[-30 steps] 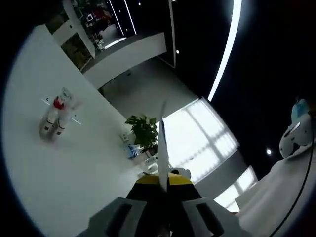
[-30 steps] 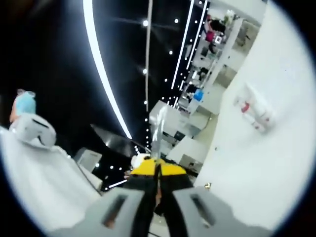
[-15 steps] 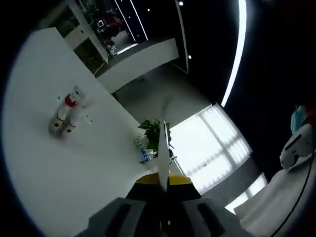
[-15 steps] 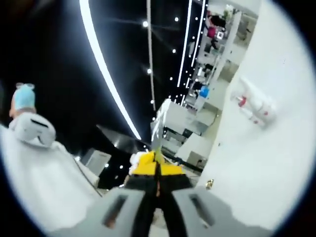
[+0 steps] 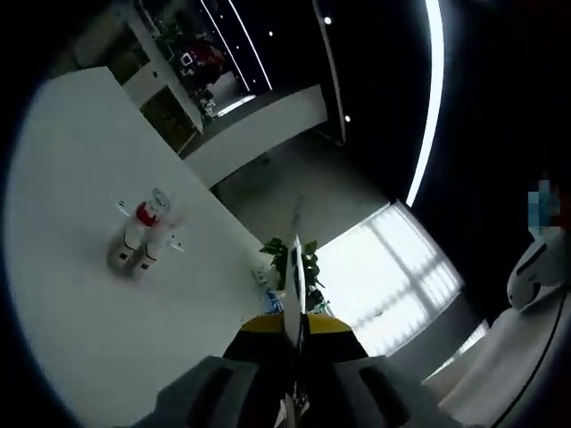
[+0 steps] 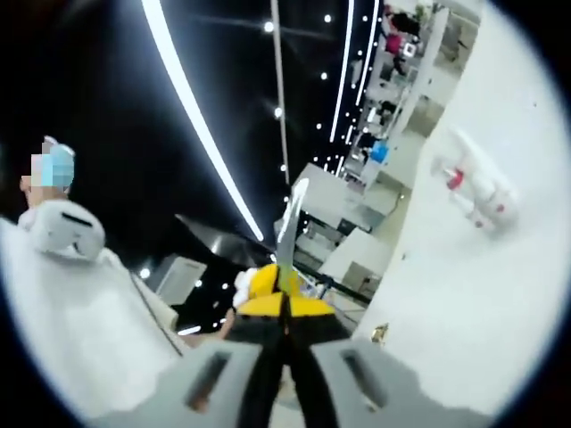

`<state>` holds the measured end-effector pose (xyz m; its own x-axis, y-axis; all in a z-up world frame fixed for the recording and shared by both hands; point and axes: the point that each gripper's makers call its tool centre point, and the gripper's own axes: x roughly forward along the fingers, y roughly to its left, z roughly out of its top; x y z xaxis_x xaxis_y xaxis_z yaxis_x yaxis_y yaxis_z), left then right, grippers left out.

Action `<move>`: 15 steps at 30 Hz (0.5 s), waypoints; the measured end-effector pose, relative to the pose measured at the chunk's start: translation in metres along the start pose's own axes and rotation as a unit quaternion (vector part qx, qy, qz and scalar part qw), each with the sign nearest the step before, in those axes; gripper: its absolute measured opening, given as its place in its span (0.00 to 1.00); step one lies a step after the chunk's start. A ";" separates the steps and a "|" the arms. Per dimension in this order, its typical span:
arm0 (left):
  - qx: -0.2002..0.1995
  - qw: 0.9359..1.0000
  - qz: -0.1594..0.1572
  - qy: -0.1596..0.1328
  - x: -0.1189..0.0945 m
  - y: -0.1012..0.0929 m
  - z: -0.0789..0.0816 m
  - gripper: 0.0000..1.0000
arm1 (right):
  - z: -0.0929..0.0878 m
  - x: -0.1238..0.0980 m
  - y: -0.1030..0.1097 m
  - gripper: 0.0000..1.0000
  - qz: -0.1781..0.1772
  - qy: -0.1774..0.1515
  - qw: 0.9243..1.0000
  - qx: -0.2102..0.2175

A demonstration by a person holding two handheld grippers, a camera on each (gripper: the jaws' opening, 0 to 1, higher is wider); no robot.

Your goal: Arrange the skincare products in the storage area until every visible bottle or jar stands upright without overlapping.

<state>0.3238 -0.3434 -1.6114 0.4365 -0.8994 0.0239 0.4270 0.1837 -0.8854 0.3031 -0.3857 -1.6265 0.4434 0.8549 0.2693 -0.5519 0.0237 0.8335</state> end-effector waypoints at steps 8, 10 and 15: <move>-0.011 0.999 -0.036 0.007 -0.008 0.006 0.035 0.10 | -0.003 0.039 0.003 0.00 -0.011 0.033 0.999 -0.020; -0.015 0.999 -0.046 0.009 -0.011 0.007 0.037 0.05 | -0.006 0.047 0.002 0.00 -0.022 0.048 0.998 -0.027; -0.017 0.999 -0.051 -0.005 -0.016 0.014 0.046 0.02 | -0.003 0.056 -0.002 0.00 -0.041 0.040 0.998 -0.027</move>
<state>0.3596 -0.3085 -1.6023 0.4003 -0.9086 0.1191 0.4419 0.0775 -0.8937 0.3276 -0.3362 -1.6146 0.4319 0.8877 0.1596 -0.5539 0.1215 0.8237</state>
